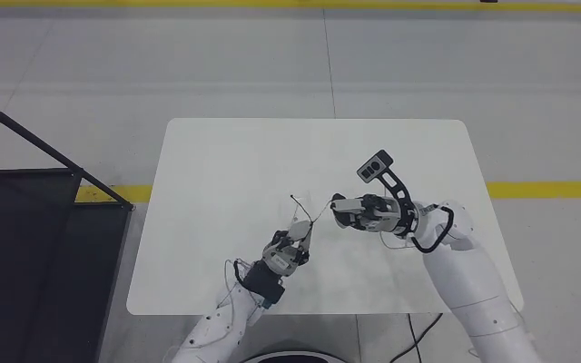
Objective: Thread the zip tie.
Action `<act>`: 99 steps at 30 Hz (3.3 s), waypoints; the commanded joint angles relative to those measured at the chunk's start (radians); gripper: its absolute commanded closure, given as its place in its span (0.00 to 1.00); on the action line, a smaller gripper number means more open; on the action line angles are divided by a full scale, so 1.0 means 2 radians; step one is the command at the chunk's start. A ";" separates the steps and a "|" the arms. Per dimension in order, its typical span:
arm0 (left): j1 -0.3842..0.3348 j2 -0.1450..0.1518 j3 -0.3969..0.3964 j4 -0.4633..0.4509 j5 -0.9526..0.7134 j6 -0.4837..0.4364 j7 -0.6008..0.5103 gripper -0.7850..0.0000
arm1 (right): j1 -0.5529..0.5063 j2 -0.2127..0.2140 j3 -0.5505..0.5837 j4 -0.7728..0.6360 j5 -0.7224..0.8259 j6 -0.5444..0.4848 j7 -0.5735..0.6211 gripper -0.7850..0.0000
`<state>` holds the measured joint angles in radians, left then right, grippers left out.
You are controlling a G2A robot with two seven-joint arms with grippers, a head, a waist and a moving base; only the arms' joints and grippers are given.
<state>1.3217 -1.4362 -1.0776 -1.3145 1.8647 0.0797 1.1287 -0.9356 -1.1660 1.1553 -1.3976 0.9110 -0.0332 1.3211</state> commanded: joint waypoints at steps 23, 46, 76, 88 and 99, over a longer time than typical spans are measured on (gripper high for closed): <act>0.027 0.029 -0.005 -0.010 0.094 -0.045 0.038 1.00 | 0.009 -0.004 0.006 0.024 0.035 0.009 0.026 1.00; 0.108 0.055 -0.105 -0.085 -0.071 -0.124 0.046 0.00 | 0.006 0.013 0.027 -0.054 -0.146 0.047 -0.039 1.00; 0.164 0.079 -0.198 -0.122 -0.249 -0.333 -0.064 0.00 | -0.013 0.030 -0.055 -0.229 -0.601 0.091 -0.169 1.00; 0.163 0.081 -0.192 -0.150 -0.370 -0.411 -0.176 0.00 | 0.081 0.011 -0.190 -0.217 -0.820 0.166 -0.067 1.00; 0.163 0.081 -0.192 -0.150 -0.370 -0.411 -0.176 0.00 | 0.161 -0.033 -0.281 -0.135 -0.842 0.198 -0.027 1.00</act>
<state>1.6467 -1.2743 -1.4608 -1.6149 1.1253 -0.7416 0.7760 -0.6221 -1.2263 0.6017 -1.6803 -0.7736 0.3589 1.2593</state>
